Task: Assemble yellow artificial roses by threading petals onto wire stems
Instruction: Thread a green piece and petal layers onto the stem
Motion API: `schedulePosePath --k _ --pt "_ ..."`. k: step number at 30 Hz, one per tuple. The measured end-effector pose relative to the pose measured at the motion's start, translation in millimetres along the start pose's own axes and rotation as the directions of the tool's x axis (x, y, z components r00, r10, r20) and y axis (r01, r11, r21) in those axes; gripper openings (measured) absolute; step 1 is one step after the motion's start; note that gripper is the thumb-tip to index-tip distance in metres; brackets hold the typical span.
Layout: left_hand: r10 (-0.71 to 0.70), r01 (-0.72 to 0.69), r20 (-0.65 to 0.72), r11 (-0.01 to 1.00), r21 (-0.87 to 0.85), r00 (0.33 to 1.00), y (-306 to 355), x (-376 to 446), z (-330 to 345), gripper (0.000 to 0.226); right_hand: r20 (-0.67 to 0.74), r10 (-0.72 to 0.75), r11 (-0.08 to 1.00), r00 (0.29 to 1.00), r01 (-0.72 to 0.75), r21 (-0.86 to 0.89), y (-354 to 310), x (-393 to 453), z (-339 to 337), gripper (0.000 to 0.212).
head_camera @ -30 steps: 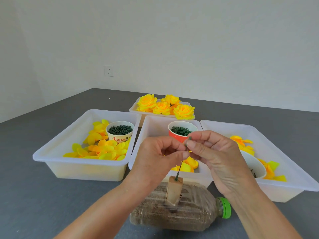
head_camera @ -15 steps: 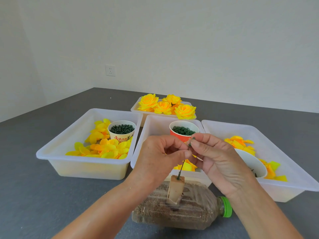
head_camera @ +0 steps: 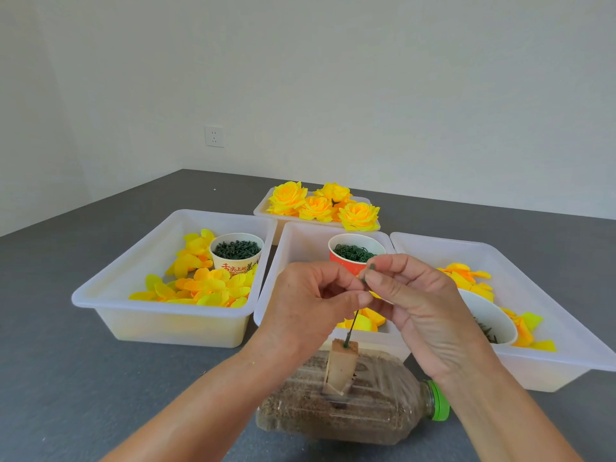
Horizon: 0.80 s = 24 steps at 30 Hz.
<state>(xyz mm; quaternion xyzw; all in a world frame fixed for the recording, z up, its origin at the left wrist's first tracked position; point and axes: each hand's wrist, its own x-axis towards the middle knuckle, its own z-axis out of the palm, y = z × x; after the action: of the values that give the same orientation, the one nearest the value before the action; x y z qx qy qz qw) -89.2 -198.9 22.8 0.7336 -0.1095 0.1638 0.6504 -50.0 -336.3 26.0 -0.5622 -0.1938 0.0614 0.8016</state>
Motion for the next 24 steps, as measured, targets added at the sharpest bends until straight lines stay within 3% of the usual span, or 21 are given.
schedulePosePath --k 9,16,24 --pt "0.002 -0.002 0.003 1.000 -0.001 1.000 1 0 2 0.016 0.014 -0.136 0.988 0.991 0.136 -0.066 1 -2 1 0.016" --pt "-0.007 0.007 -0.020 1.000 0.002 1.000 -1 1 2 0.014 -0.056 0.128 0.971 0.990 -0.114 0.212 7 1 2 0.015" --pt "-0.016 0.016 -0.040 1.000 0.002 0.999 -1 0 2 0.011 -0.024 0.196 0.948 0.980 -0.183 0.261 9 2 3 0.013"
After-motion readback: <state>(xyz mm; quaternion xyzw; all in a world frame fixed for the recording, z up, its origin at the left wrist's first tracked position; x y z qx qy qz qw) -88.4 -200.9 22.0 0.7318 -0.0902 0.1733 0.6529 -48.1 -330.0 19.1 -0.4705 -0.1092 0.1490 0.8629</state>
